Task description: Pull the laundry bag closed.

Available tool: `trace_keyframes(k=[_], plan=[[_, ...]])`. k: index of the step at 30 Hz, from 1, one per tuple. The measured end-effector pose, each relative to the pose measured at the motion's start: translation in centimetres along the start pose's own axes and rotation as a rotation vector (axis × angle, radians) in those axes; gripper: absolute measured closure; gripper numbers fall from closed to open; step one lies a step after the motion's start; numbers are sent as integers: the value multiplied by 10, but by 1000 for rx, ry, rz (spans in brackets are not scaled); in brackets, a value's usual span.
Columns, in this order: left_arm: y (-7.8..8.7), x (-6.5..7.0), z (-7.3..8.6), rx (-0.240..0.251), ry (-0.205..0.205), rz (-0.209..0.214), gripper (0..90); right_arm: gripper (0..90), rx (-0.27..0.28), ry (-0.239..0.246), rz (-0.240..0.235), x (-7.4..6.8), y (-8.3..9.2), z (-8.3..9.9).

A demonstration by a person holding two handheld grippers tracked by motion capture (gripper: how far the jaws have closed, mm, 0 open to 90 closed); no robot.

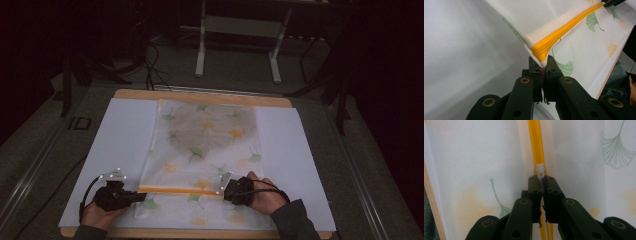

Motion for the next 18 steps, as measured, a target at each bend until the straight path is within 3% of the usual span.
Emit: trace_keyframes(k=[18], plan=[[-1, 0, 0, -2, 1, -2, 871, 852, -23, -20, 7, 1, 4, 18]])
Point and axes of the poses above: each handheld gripper's, and its own axes: y roughly backward along the jaws, z roughly out of its underside, x roughly to its right, the point moved 5 cm from there along -y, roughly forward along the jaws, and after that the axes turned 8 degrees about -x, right-handed, at the moved point
